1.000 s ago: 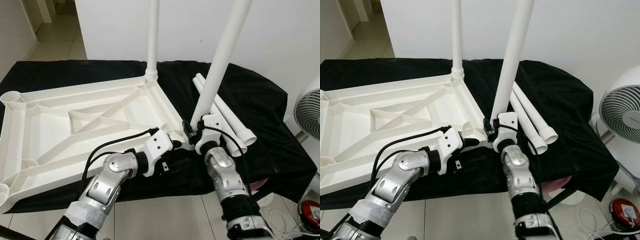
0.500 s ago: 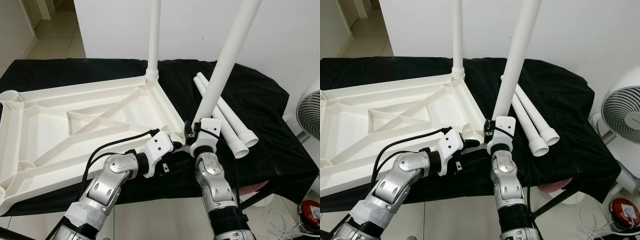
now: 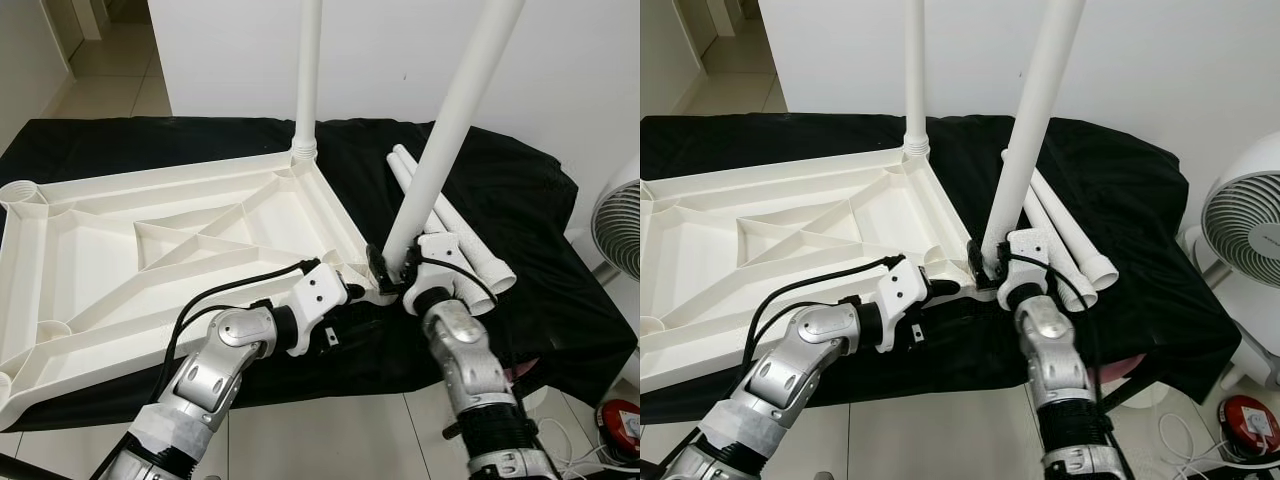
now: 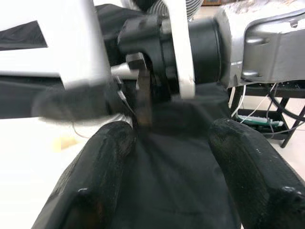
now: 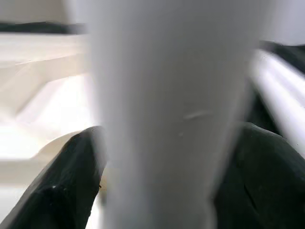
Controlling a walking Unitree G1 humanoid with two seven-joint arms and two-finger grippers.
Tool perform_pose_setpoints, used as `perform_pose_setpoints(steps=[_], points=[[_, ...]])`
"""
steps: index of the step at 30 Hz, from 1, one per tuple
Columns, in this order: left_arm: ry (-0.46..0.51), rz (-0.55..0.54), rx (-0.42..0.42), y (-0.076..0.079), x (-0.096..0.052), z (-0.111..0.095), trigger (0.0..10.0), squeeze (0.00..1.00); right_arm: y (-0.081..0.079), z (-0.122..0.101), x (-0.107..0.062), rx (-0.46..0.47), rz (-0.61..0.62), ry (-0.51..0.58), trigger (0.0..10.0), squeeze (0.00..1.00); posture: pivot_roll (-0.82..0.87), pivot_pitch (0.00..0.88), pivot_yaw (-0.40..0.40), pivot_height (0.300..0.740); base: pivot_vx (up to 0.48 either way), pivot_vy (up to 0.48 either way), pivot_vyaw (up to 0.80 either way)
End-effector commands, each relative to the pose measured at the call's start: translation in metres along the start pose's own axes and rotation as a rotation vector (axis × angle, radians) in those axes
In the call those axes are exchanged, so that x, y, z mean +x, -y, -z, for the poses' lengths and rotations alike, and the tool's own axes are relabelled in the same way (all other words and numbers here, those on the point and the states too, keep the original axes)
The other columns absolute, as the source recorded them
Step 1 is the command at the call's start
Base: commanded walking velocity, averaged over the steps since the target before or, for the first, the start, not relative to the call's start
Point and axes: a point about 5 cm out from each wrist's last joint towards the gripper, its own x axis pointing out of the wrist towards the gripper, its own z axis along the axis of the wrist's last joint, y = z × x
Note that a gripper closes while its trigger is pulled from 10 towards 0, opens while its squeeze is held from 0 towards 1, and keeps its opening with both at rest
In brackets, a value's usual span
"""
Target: Building children table
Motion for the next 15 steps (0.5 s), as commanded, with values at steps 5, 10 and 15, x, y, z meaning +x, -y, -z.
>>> perform_pose_setpoints(steps=[5,10,15], points=[[-0.012,-0.01,0.004,-0.001,0.0,0.002,10.0,0.0,0.001,0.002,0.004,-0.036,-0.179,-0.011,10.0,0.0,-0.06,0.0,-0.061,0.74,0.0,0.0,0.0],[-0.014,-0.011,0.005,-0.002,-0.001,0.002,10.0,0.0,0.001,0.002,0.011,-0.069,-0.264,-0.025,10.0,0.0,-0.06,0.0,-0.052,0.74,0.0,0.0,0.0],[-0.014,-0.009,0.006,-0.001,0.0,0.001,10.0,0.0,0.005,0.003,0.016,-0.121,-0.341,-0.048,4.8,0.0,-0.05,0.0,-0.052,0.74,0.0,0.0,0.0]])
